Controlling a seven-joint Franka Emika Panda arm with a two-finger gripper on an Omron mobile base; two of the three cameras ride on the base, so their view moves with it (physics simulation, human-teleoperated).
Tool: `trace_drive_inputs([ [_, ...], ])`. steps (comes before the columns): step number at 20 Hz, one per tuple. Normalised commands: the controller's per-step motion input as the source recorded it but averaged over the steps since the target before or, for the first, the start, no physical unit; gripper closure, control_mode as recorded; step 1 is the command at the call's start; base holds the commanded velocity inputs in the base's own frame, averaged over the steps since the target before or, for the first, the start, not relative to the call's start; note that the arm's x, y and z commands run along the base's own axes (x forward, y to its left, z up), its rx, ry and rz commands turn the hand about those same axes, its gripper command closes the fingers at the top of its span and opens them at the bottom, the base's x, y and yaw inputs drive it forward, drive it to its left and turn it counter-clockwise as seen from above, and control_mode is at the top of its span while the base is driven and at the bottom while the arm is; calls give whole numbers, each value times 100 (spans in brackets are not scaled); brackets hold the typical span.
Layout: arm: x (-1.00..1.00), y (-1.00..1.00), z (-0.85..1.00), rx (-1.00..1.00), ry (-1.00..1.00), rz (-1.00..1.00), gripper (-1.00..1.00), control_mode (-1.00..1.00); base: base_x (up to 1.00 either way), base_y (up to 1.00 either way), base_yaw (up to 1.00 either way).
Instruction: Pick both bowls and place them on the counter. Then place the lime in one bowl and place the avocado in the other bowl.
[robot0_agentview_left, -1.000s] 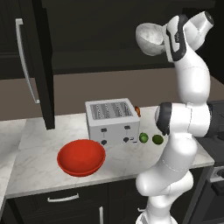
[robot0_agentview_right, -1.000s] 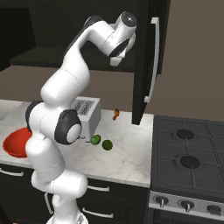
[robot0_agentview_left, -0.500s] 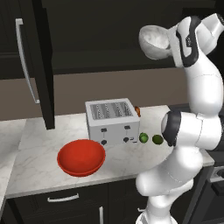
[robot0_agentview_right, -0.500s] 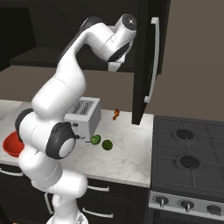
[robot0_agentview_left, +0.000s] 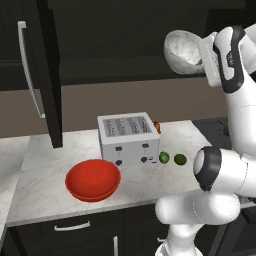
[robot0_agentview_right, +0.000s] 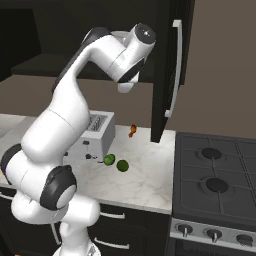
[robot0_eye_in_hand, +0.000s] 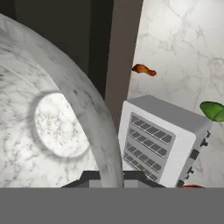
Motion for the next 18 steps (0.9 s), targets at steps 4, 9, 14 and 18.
trace_drive_inputs([
  [4, -66, 4, -7, 0, 2, 3, 100, -100, 0, 0, 0],
  [9, -63, 7, -6, 0, 8, 1, 100, -100, 0, 0, 0],
  [14, -61, 4, -10, 0, 9, 0, 100, -100, 0, 0, 0],
  [18, -50, 5, -22, -1, 17, 0, 100, -100, 0, 0, 0],
])
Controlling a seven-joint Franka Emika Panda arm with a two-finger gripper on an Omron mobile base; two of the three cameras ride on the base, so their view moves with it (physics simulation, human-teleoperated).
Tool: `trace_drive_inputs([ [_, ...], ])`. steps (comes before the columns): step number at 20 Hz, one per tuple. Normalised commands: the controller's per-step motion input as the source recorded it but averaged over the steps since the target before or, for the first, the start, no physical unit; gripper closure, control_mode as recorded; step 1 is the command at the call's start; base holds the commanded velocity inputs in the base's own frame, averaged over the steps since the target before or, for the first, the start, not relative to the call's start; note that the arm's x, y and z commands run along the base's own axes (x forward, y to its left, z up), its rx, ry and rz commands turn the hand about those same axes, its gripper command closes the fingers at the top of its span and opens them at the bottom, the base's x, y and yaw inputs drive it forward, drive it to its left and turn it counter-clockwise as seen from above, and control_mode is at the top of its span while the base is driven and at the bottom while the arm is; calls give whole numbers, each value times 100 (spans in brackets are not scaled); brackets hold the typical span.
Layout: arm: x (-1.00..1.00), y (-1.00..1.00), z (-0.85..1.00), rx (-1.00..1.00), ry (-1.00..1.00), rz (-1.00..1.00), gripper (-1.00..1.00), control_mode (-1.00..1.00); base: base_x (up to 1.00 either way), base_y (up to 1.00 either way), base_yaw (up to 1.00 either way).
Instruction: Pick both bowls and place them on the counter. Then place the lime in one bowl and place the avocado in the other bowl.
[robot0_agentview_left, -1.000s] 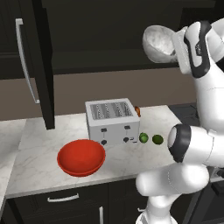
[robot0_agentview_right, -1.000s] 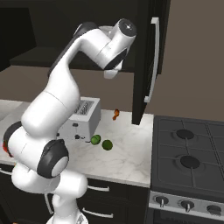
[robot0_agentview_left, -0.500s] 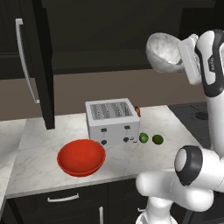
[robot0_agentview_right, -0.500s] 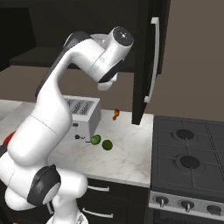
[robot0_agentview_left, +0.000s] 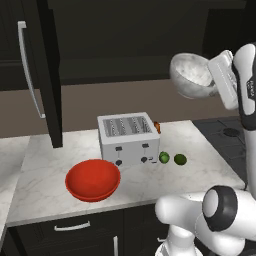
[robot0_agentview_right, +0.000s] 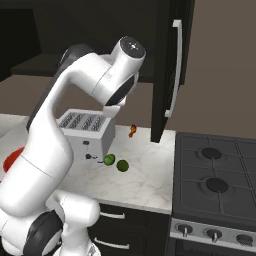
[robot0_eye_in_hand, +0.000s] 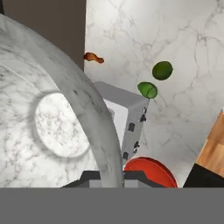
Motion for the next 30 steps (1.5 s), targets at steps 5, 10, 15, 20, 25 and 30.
trace_drive_inputs([
  [5, -29, 5, -45, -7, 23, 0, 100, -100, 0, 0, 0],
  [10, -17, 1, -60, -13, 20, 0, 100, -100, 0, 0, 0],
  [15, -12, -1, -65, -15, 18, -4, 100, -100, 0, 0, 0],
  [20, -3, 0, -59, -4, 13, -9, 100, -100, 0, 0, 0],
  [25, 1, -6, -57, 0, 15, -14, 100, -100, 0, 0, 0],
  [30, 1, -19, -51, 0, 10, -16, 100, -100, 0, 0, 0],
])
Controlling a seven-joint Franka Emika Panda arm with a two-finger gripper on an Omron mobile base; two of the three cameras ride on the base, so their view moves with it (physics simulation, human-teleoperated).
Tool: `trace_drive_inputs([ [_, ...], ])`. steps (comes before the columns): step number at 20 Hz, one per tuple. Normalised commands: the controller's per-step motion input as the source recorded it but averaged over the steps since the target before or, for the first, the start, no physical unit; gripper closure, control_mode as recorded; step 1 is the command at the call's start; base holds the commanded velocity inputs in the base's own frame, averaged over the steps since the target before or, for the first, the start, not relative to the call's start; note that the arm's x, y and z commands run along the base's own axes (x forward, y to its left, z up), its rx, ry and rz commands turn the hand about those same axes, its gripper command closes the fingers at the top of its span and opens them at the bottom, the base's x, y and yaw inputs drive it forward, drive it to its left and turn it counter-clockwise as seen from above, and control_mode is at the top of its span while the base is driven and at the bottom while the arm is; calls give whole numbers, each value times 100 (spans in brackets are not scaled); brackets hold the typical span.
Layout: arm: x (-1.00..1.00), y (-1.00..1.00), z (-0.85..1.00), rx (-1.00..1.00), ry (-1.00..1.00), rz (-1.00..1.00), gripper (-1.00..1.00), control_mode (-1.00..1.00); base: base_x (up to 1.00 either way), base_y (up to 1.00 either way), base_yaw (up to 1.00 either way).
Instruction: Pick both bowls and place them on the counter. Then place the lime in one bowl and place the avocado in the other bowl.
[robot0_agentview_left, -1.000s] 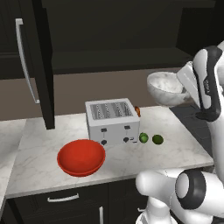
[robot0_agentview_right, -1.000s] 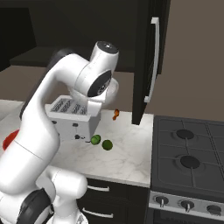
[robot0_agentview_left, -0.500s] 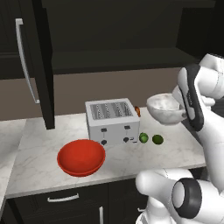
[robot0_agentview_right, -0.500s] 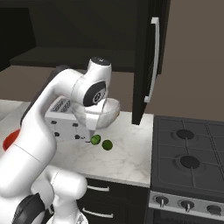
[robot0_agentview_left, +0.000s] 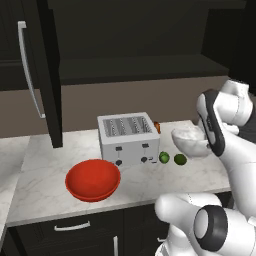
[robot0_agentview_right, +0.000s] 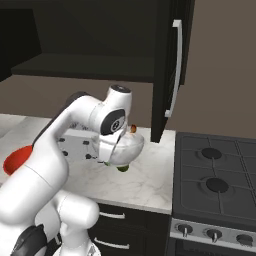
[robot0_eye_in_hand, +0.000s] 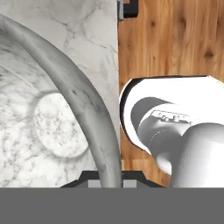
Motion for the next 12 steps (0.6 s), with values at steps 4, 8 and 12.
trace_drive_inputs([
  [4, 0, -28, -49, 0, 2, -16, 100, -100, 0, 0, 0],
  [8, 0, -27, -45, 0, 1, -13, 100, -100, 0, 0, 0],
  [12, 6, -22, -52, 0, 0, -9, 100, -100, 0, 0, 0],
])
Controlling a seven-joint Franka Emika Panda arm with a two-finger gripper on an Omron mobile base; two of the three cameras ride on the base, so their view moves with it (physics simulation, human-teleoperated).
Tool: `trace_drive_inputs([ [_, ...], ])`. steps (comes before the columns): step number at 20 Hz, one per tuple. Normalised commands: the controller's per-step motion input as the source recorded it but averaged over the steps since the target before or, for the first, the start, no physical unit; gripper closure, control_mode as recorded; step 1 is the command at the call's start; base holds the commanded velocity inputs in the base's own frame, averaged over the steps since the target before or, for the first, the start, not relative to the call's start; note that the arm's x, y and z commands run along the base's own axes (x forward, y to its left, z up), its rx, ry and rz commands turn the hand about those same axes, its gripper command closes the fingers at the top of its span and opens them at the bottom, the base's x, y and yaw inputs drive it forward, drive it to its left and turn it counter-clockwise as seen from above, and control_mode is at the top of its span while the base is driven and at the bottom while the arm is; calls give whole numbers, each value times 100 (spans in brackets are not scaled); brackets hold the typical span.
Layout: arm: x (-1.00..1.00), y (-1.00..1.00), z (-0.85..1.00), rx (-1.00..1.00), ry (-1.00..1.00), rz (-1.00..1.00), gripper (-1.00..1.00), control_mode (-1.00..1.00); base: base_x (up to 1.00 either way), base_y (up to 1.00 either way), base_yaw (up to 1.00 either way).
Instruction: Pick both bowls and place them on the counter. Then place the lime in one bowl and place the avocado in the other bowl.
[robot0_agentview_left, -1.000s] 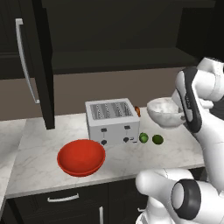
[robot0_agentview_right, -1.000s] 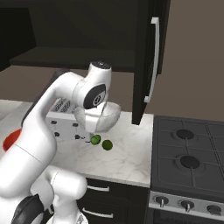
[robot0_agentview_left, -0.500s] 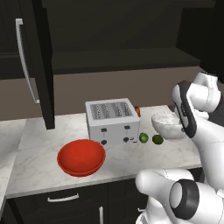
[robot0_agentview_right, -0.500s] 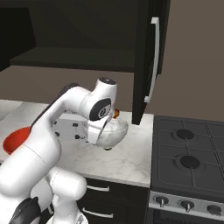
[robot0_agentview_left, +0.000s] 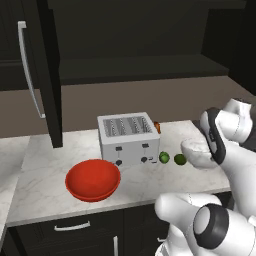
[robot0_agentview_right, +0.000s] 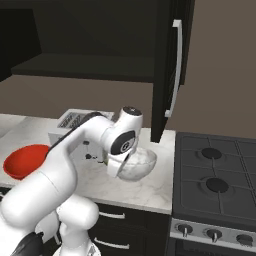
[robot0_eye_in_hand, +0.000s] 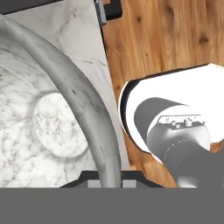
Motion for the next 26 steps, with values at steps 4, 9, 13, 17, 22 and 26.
trace_drive_inputs([
  [4, 20, -6, -53, 0, 0, -9, 100, -100, 0, 0, 0],
  [9, 30, -11, -47, -1, 0, -5, 100, -100, 0, 0, 0],
  [13, 27, -25, -37, -2, 0, -2, 100, -100, 0, 0, 0],
  [17, 22, -30, -29, -2, 0, -1, 100, -100, 0, 0, 0],
  [22, 11, -26, -27, 0, 3, 0, 100, -100, 0, 0, 0],
  [26, 1, -24, -20, 0, 7, 0, 100, -100, 0, 0, 0],
])
